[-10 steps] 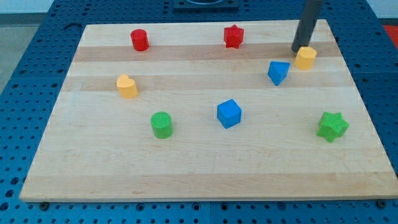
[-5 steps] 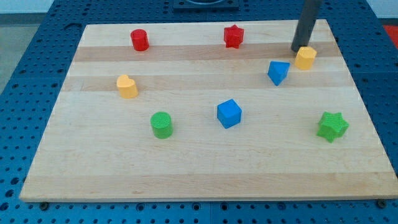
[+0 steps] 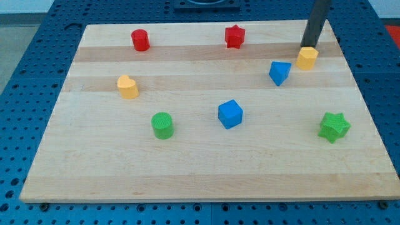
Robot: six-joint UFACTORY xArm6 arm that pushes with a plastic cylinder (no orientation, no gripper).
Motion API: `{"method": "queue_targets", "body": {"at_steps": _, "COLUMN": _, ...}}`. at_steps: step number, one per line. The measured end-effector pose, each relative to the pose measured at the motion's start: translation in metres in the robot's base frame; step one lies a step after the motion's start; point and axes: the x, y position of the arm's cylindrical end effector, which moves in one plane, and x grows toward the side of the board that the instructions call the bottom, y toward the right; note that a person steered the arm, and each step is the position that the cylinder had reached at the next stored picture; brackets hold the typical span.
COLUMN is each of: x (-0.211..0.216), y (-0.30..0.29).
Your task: Move yellow hexagon towards blue triangle
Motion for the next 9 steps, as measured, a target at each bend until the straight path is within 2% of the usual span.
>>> {"method": "queue_targets", "body": {"at_steps": 5, "x": 0.026, "y": 0.011}}
{"method": "queue_targets", "body": {"at_steps": 9, "x": 0.031, "y": -0.012}}
